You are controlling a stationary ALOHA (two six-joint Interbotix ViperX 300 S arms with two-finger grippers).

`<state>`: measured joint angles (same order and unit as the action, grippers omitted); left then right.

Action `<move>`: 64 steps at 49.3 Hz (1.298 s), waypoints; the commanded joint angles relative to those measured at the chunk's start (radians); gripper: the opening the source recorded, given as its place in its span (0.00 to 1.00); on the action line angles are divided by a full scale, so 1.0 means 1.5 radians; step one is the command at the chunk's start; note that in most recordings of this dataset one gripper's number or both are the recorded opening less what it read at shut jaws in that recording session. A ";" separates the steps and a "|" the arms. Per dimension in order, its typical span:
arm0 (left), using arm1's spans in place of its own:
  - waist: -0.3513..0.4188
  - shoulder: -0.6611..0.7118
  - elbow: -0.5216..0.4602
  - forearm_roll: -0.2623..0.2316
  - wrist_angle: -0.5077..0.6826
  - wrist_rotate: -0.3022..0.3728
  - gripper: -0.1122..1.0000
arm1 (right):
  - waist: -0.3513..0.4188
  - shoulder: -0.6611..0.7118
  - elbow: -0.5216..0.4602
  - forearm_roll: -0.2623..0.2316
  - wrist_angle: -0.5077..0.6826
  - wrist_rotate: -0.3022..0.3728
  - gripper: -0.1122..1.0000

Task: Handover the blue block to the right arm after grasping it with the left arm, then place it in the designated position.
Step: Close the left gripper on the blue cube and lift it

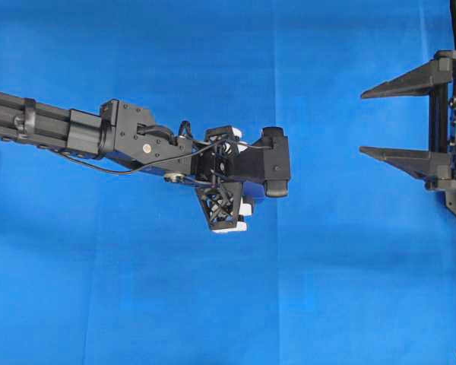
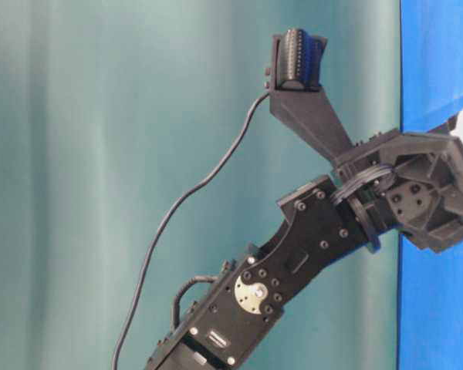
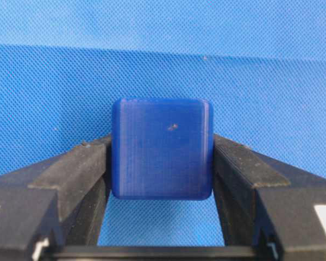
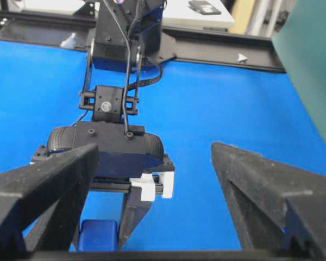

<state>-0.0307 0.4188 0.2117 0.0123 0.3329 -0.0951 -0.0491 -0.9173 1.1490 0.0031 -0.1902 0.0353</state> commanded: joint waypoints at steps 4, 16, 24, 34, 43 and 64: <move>-0.002 -0.013 -0.009 0.002 -0.002 -0.001 0.54 | -0.001 0.003 -0.014 0.002 -0.003 0.001 0.98; -0.002 -0.035 -0.014 0.002 0.010 -0.001 0.54 | -0.001 0.003 -0.015 0.002 -0.003 0.001 0.98; -0.002 -0.075 -0.017 0.001 0.046 -0.001 0.54 | -0.001 0.003 -0.014 0.002 -0.003 0.001 0.98; -0.002 -0.135 -0.034 0.002 0.101 -0.002 0.54 | -0.001 0.003 -0.015 0.002 -0.003 0.001 0.98; -0.009 -0.187 -0.057 0.002 0.149 -0.001 0.54 | -0.001 0.003 -0.015 0.002 -0.003 0.002 0.98; -0.013 -0.230 -0.141 0.002 0.275 0.002 0.54 | -0.001 0.003 -0.015 0.002 -0.003 0.002 0.98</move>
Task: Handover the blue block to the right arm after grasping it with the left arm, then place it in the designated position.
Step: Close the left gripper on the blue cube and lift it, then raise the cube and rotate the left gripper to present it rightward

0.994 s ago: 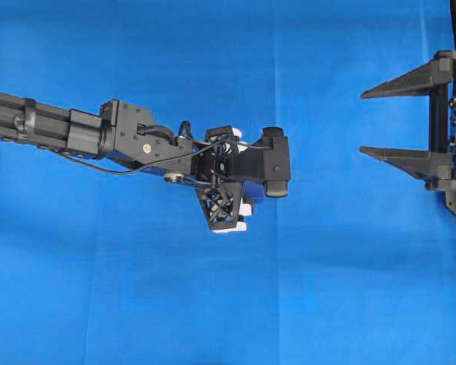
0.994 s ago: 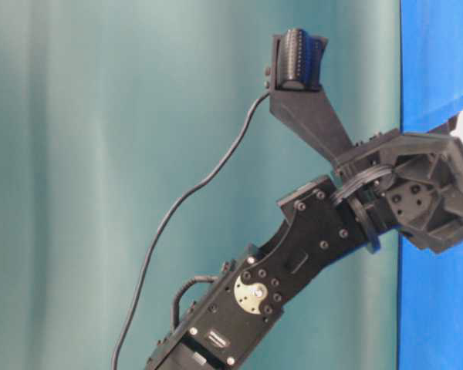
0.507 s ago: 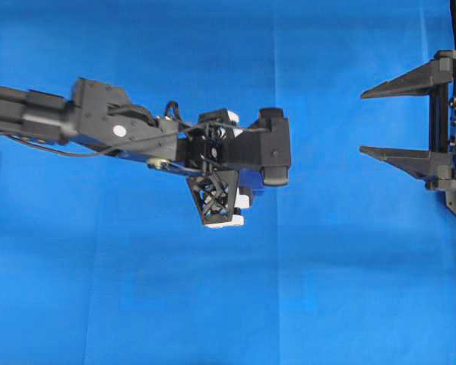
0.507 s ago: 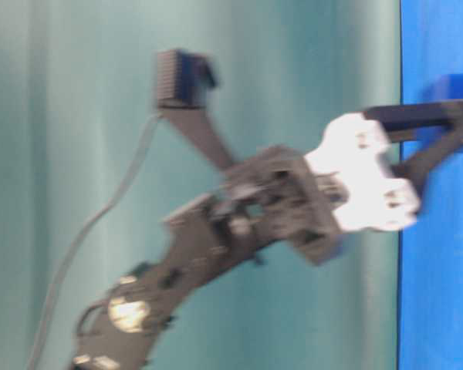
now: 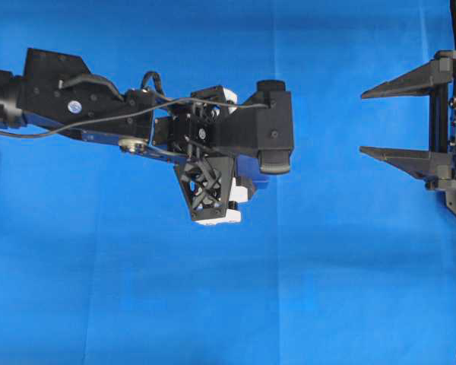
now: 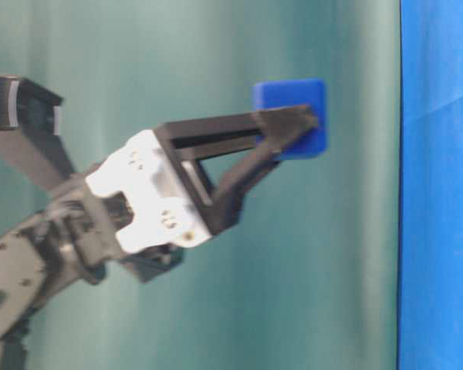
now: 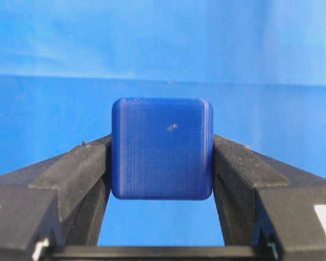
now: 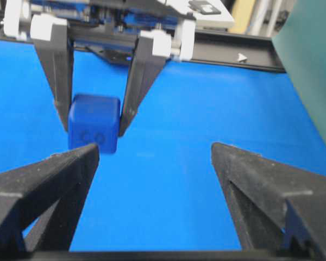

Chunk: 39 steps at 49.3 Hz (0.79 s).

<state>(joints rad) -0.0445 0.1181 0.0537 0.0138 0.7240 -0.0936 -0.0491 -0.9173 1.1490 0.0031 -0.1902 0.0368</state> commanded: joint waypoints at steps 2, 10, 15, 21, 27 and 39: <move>-0.002 -0.033 -0.045 0.001 0.020 0.003 0.54 | -0.001 0.003 -0.015 0.002 -0.003 0.001 0.98; -0.002 -0.042 -0.067 0.008 0.044 0.005 0.54 | -0.001 0.003 -0.015 0.002 -0.003 0.001 0.98; 0.001 -0.042 -0.067 0.008 0.051 0.005 0.54 | 0.000 0.003 -0.015 0.002 -0.003 0.001 0.98; 0.004 -0.043 -0.065 0.008 0.052 0.004 0.54 | -0.001 0.003 -0.015 0.002 -0.003 0.001 0.98; 0.005 -0.044 -0.064 0.009 0.052 0.004 0.54 | -0.001 0.003 -0.015 0.002 -0.003 0.001 0.98; 0.006 -0.044 -0.063 0.009 0.052 0.005 0.54 | -0.001 0.003 -0.015 0.002 -0.003 0.001 0.98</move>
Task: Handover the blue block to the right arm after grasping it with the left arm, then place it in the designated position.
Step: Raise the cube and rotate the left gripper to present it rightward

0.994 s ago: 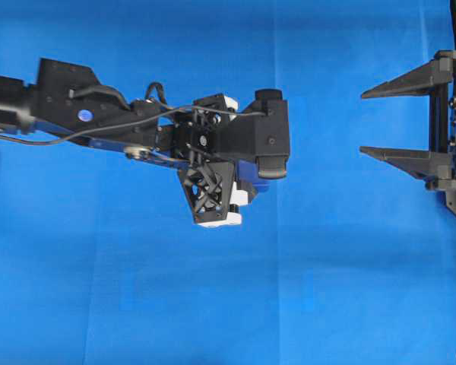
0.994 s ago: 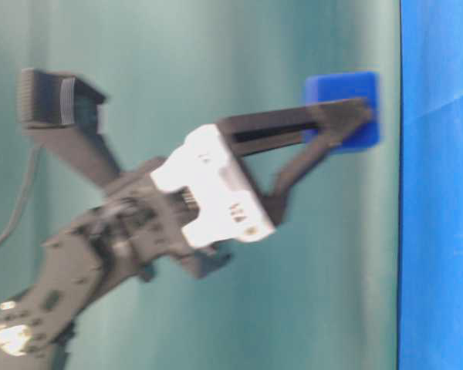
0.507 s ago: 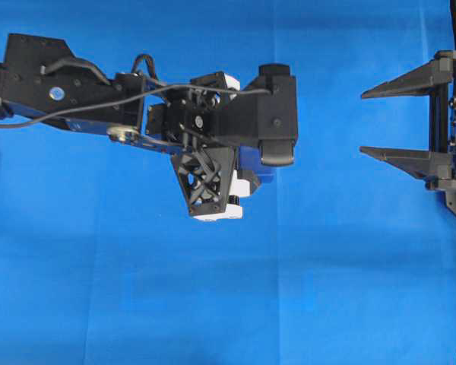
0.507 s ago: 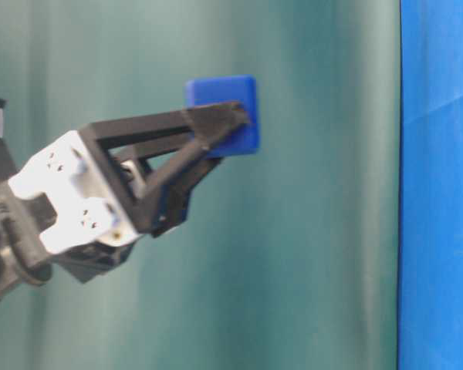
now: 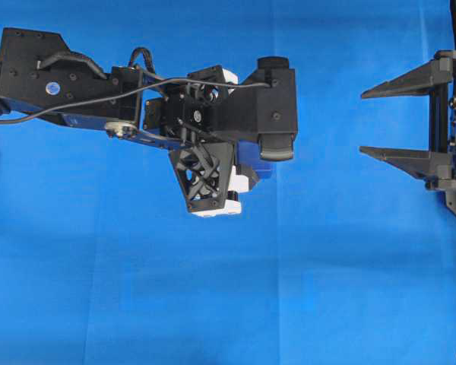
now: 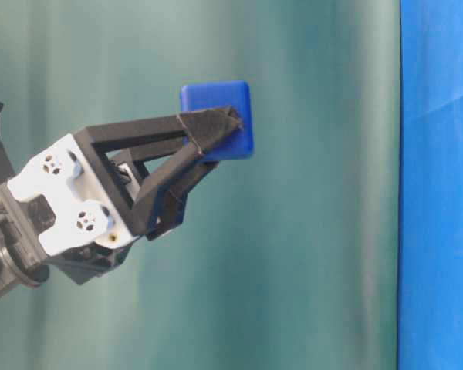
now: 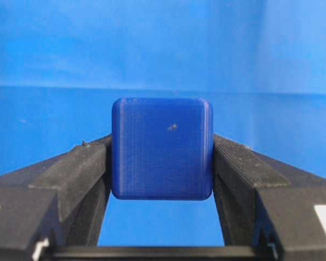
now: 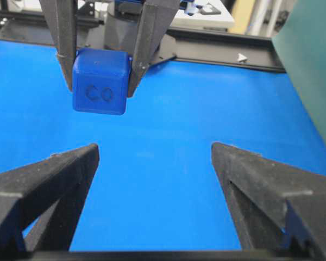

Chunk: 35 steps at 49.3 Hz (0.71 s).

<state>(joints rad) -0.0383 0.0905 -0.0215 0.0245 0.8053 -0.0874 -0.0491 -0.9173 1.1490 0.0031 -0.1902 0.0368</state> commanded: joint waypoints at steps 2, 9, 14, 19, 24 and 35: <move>0.002 -0.027 -0.013 0.002 -0.002 0.001 0.54 | -0.001 0.003 -0.015 0.002 -0.003 0.001 0.98; 0.002 -0.027 -0.013 0.002 -0.002 0.001 0.54 | -0.001 0.003 -0.015 0.002 -0.003 0.001 0.98; 0.001 -0.026 -0.013 0.002 -0.002 0.001 0.54 | -0.001 0.003 -0.016 0.002 -0.003 0.001 0.98; 0.002 -0.026 -0.013 0.002 -0.002 0.001 0.54 | -0.001 0.003 -0.015 0.002 -0.003 0.001 0.98; 0.002 -0.027 -0.013 0.001 -0.002 0.001 0.54 | -0.001 0.003 -0.015 0.002 -0.003 0.001 0.98; 0.001 -0.032 -0.005 0.002 -0.009 0.001 0.54 | -0.001 0.003 -0.016 0.002 -0.003 0.001 0.98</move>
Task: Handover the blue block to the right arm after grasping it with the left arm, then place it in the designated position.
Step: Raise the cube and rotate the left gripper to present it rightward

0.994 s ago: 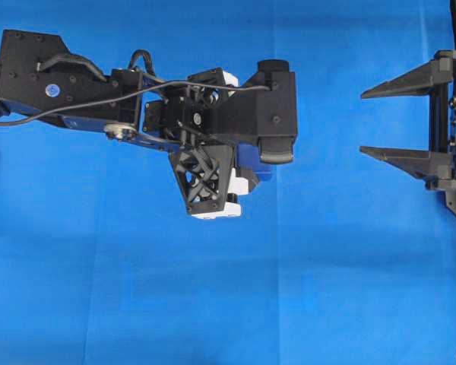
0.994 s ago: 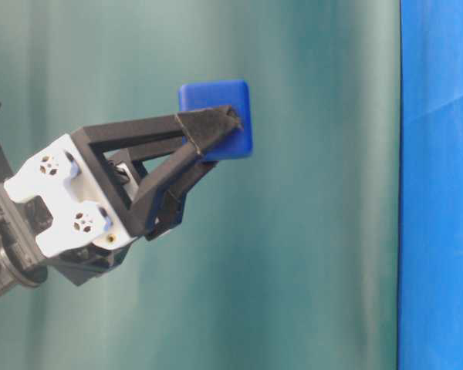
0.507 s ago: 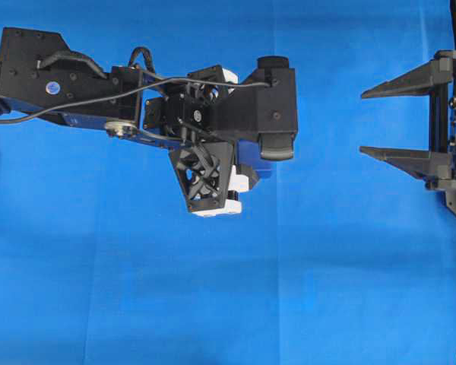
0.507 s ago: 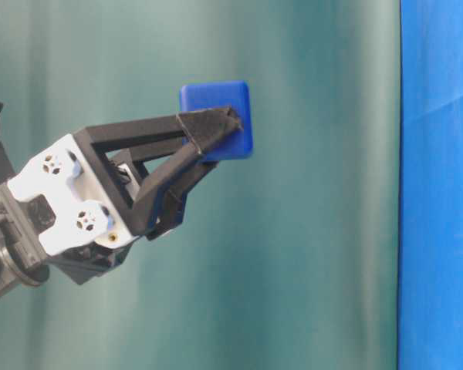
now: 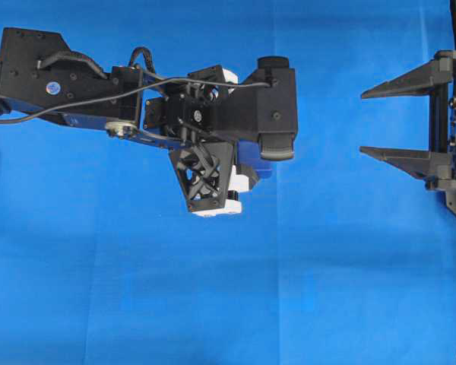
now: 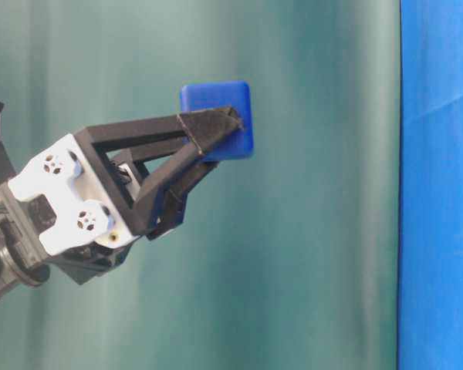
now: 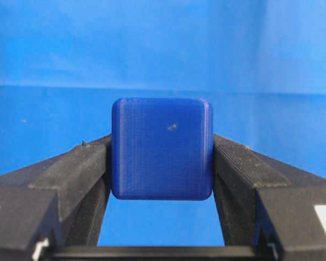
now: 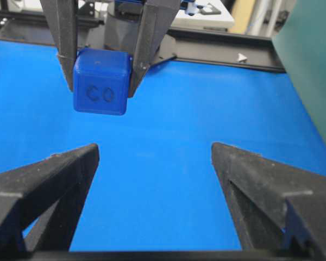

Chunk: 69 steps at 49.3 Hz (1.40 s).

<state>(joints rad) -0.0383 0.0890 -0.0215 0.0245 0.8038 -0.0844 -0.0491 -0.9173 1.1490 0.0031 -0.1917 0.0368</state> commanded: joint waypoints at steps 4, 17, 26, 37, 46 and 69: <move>0.002 -0.038 0.007 0.002 -0.018 -0.001 0.54 | -0.001 0.003 -0.015 0.002 -0.002 0.001 0.98; 0.002 -0.099 0.103 0.002 -0.177 -0.001 0.54 | -0.001 0.003 -0.016 0.002 -0.002 0.001 0.98; 0.002 -0.155 0.197 0.001 -0.333 -0.001 0.54 | -0.001 0.003 -0.015 0.001 -0.005 0.001 0.98; 0.002 -0.217 0.304 0.001 -0.499 -0.001 0.54 | -0.001 0.003 -0.016 -0.001 -0.005 0.000 0.98; 0.002 -0.241 0.370 0.001 -0.618 0.000 0.54 | -0.001 0.003 -0.016 -0.001 -0.006 0.000 0.98; 0.002 -0.244 0.380 -0.002 -0.626 0.000 0.54 | -0.001 0.003 -0.018 -0.002 -0.006 0.000 0.98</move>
<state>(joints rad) -0.0368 -0.2546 0.5614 0.0245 -0.1243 -0.0859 -0.0491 -0.9173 1.1490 0.0015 -0.1917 0.0368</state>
